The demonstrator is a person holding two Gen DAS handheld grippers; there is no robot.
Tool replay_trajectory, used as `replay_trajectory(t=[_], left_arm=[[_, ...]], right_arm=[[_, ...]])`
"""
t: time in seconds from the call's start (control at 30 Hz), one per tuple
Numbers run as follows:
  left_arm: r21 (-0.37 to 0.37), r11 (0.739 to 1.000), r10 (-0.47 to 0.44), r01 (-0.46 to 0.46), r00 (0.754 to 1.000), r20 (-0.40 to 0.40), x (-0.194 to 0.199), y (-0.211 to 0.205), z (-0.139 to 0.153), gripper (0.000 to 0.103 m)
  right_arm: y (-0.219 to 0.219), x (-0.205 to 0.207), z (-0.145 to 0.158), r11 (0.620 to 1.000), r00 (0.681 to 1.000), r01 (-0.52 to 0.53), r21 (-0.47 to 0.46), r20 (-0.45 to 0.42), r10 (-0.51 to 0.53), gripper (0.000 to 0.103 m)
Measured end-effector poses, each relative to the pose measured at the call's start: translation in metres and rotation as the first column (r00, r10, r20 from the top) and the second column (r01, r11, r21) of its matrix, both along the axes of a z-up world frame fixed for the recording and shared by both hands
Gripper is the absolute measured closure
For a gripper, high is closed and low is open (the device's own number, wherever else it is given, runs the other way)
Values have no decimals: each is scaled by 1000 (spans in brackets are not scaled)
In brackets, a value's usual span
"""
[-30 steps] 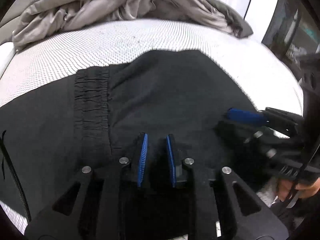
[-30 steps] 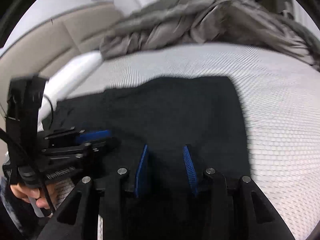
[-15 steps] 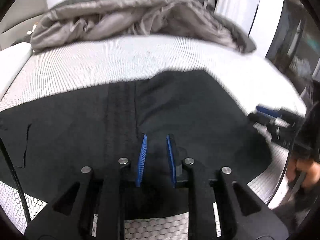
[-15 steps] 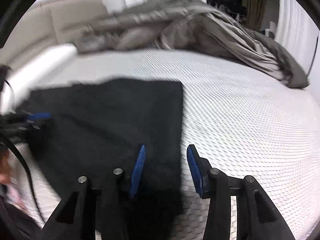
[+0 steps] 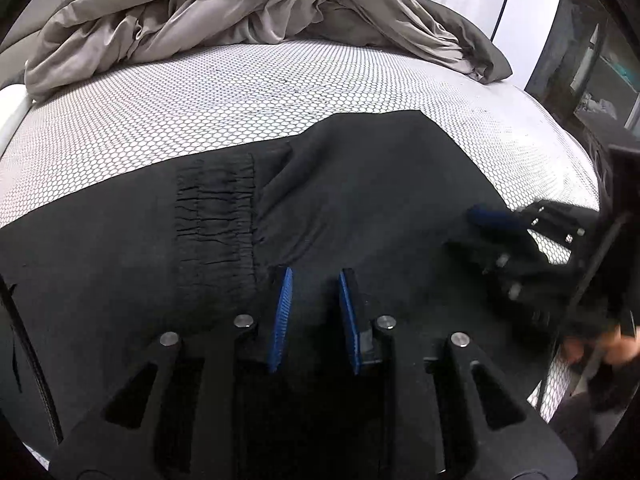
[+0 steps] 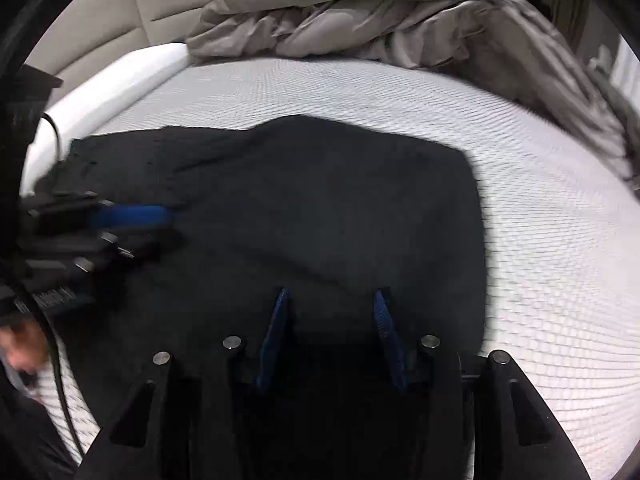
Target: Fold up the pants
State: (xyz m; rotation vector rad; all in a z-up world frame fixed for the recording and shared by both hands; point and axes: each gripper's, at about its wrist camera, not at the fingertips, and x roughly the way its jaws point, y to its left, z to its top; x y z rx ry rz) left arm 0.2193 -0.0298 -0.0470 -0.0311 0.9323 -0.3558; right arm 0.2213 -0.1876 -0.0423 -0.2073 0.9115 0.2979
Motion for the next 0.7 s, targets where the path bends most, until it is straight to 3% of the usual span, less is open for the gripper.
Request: replay_trajectory(t=[0.1,0.2,0.33,0.47,0.53,0.6,0.7], left_arm=[[-4,1000,-8,8,1000,-3,-2,4,2,81],[11,1000,16,-16,1000,-11,-5,5,10,81],[-28,1000,16,-14,999,50,-6,-4,32,81],[-39,999,25,-26,999,-35,17,-10,9,81],[-36,999,24,-26,999,-39,20,-8,-1,81],[-71,997,20,-24,999,-49,20,0,0,81],[-84,996,13,-18,998,-57,17,10,-1,82]], right_arm=[[-26,2,-1,995,995,99,-17,-3,-99,58],[-29,7,6,988,992,130,-78,13,-129,57],[-22,11,25,995,997,72,69,14,-73,56],[13,33,16,998,1000,-5,60,-9,5,56],[22,40,0,999,998,-31,27,-53,33,56],[16,36,-1,998,999,-46,-36,-28,45,57],[-18,35,4,988,998,60,-143,14,-59,56]])
